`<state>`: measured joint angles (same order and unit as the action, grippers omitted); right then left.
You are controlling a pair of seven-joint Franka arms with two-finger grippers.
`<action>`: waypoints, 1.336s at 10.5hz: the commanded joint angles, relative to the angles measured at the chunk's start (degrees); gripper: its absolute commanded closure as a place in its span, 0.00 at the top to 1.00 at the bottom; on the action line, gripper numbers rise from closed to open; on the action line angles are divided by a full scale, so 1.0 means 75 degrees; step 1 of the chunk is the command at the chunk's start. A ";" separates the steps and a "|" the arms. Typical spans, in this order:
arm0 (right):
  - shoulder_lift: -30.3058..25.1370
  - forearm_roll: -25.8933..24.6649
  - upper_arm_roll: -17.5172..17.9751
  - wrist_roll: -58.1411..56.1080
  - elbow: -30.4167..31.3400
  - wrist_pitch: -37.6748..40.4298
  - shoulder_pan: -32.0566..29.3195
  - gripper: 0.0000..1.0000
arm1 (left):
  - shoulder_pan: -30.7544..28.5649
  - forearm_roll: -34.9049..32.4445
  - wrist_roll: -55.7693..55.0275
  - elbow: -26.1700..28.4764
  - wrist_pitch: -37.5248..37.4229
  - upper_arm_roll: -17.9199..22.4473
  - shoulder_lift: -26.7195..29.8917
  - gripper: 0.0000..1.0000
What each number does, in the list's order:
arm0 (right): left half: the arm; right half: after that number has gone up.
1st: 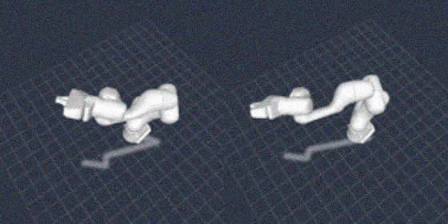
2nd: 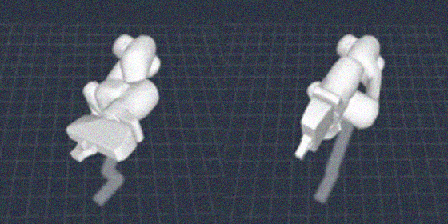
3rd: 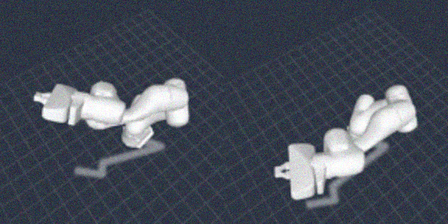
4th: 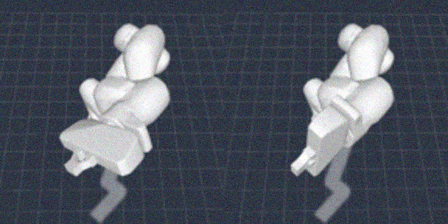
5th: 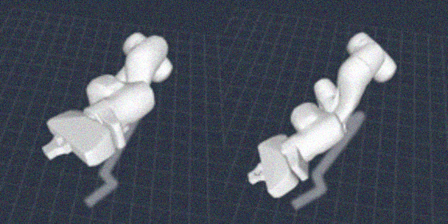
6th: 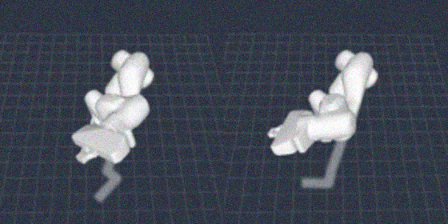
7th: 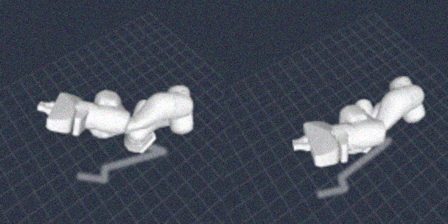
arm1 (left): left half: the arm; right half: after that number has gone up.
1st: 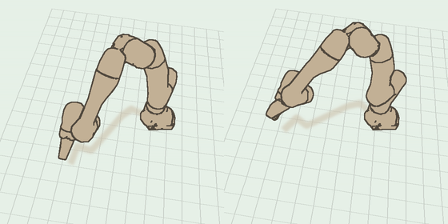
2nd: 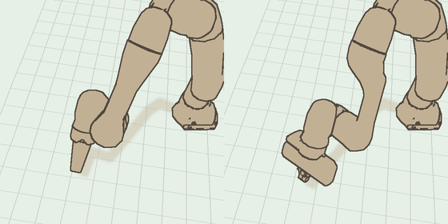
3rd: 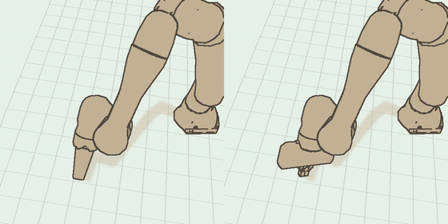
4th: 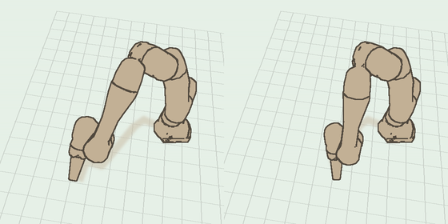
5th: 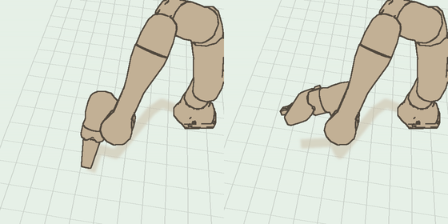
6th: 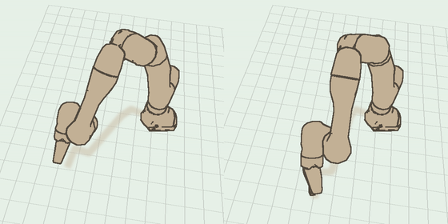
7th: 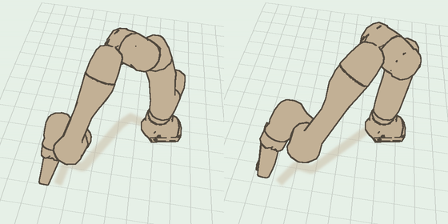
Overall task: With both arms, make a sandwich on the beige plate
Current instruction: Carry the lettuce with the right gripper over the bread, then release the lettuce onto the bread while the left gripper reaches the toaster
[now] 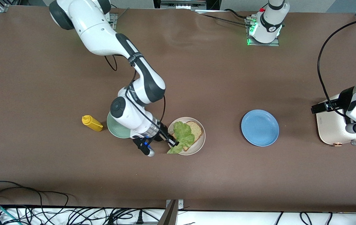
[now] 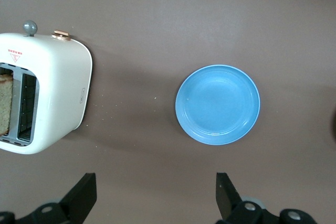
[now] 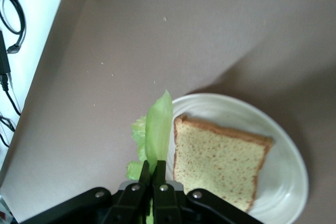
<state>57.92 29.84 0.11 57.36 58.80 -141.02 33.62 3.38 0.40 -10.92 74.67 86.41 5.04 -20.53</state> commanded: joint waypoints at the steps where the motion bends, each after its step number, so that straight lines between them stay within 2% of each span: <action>1: 0.0142 0.0251 -0.0096 0.0566 -0.0062 -0.0099 0.0345 0.00 | -0.0017 -0.0229 0.0131 0.0181 -0.0013 -0.0051 0.0218 1.00; 3: -0.0303 0.0382 -0.0096 0.0509 0.0559 -0.0076 0.0346 0.00 | -0.0214 -0.0229 0.0155 0.0134 -0.0013 -0.0051 0.0230 1.00; 5: -0.0328 0.0334 -0.0084 0.0322 0.0924 -0.0087 0.0346 0.00 | -0.0438 -0.0229 0.0633 0.0122 -0.0013 -0.0040 0.0230 1.00; 9: -0.0024 0.0334 -0.0084 0.0005 0.1160 -0.0883 0.0451 0.00 | -0.1560 -0.0241 0.1815 0.0145 -0.0013 -0.0028 0.0160 1.00; 11: -0.0046 0.0358 -0.0084 -0.0217 0.1195 -0.0943 0.0451 0.00 | -0.2240 -0.0357 0.2647 0.0145 -0.0002 -0.0028 0.0020 0.99; 12: -0.0047 0.0334 -0.0084 -0.0241 0.1195 -0.0931 0.0451 0.32 | -0.2417 -0.0787 0.3115 0.0145 0.0010 -0.0039 -0.0097 0.95; 13: -0.0058 0.0276 -0.0096 -0.0532 0.1195 -0.0943 0.0451 0.99 | -0.2477 -0.1139 0.3352 0.0145 0.0068 -0.0028 -0.0260 0.95; 14: -0.0151 0.0102 -0.0096 -0.0801 0.1195 -0.0920 0.0451 1.00 | -0.2651 -0.1259 0.3389 0.0122 0.0104 -0.0039 -0.0459 0.95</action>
<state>58.22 31.06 -0.29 54.38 66.75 -147.28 36.54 -15.65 -5.99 12.69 75.58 86.53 5.56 -22.25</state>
